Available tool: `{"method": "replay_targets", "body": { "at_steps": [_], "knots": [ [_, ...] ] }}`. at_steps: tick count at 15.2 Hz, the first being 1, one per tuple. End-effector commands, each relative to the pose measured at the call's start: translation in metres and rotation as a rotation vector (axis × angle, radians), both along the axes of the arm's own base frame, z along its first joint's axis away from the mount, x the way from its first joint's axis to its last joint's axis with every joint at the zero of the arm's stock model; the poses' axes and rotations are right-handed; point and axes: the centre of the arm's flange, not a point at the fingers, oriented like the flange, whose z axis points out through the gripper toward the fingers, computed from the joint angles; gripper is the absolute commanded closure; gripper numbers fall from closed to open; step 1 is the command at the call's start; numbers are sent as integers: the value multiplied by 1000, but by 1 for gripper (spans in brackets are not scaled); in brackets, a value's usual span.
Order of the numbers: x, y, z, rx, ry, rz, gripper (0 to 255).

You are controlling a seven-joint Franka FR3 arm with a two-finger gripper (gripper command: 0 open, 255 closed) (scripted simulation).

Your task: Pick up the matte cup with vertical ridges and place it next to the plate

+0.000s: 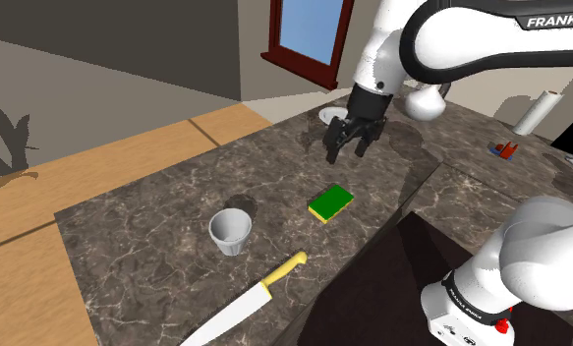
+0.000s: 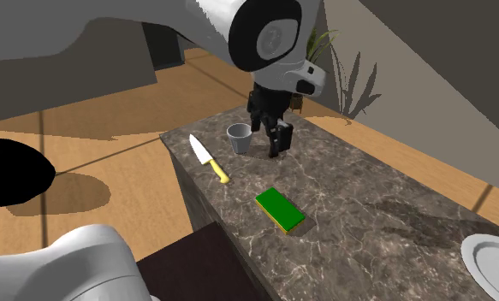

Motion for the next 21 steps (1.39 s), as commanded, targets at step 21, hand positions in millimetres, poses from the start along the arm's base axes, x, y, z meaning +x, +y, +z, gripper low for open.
{"method": "replay_targets", "body": {
  "at_steps": [21],
  "knots": [
    [84, 197, -143, 90, 65, 6, 0]
  ]
}}
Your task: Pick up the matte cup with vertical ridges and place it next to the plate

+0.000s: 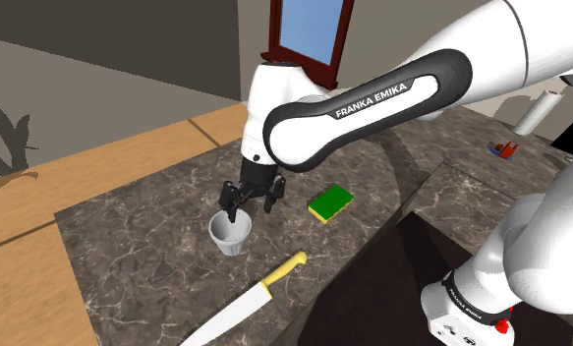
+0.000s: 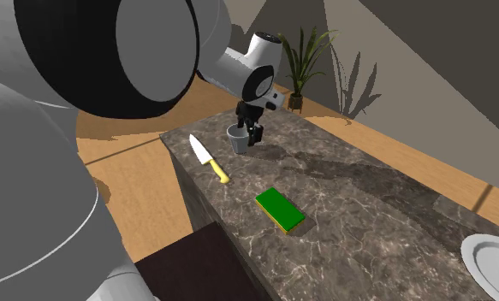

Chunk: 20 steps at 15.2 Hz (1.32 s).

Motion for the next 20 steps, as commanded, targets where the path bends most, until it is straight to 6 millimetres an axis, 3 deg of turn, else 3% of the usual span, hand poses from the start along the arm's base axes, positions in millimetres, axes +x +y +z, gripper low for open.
{"method": "replay_targets", "body": {
  "at_steps": [1, 5, 13, 14, 20],
  "knots": [
    [-1, 3, -9, 1, 0, 0, 0],
    [-3, 9, -33, 1, 0, 0, 0],
    [-3, 9, -33, 1, 0, 0, 0],
    [-3, 9, -33, 1, 0, 0, 255],
    [-3, 9, -33, 1, 0, 0, 255]
  ]
}}
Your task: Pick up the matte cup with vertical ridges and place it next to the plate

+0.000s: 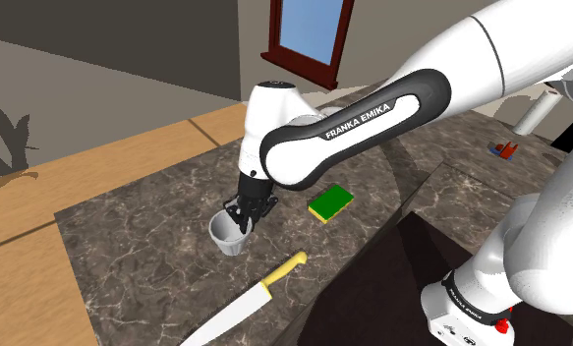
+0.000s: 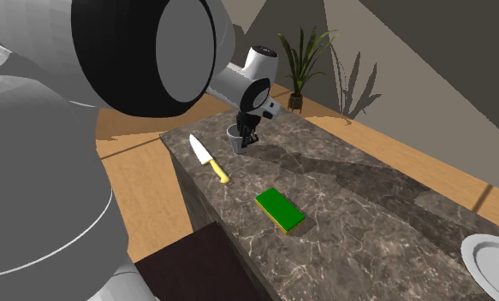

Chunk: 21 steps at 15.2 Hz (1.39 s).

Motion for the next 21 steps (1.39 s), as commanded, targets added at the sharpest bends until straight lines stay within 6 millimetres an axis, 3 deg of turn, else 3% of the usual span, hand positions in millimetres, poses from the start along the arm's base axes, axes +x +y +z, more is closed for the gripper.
{"method": "replay_targets", "body": {
  "at_steps": [1, 3, 21],
  "knots": [
    [0, 0, -1, 0, 1, 1, 255],
    [0, 0, -1, 0, 1, 1, 255],
    [0, 0, 94, 0, 1, 1, 255]
  ]
}}
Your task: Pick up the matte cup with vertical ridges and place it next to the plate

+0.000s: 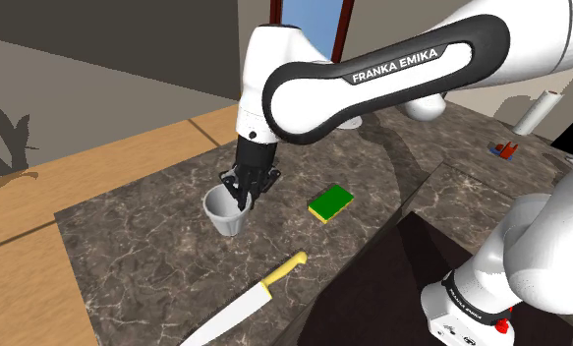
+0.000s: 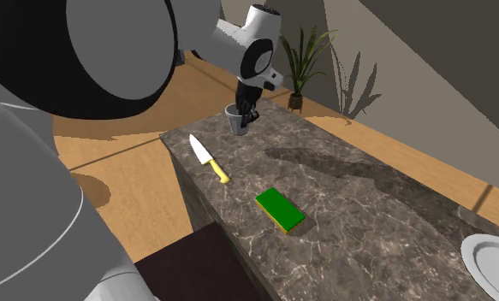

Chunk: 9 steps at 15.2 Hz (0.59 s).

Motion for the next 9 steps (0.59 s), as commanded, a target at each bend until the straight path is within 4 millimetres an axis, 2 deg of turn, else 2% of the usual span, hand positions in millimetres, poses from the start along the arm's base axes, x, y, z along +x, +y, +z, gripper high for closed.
{"method": "replay_targets", "body": {
  "at_steps": [1, 9],
  "knots": [
    [-1, -1, 12, 0, 0, 0, 255],
    [-1, -1, 54, 0, 0, 0, 255]
  ]
}}
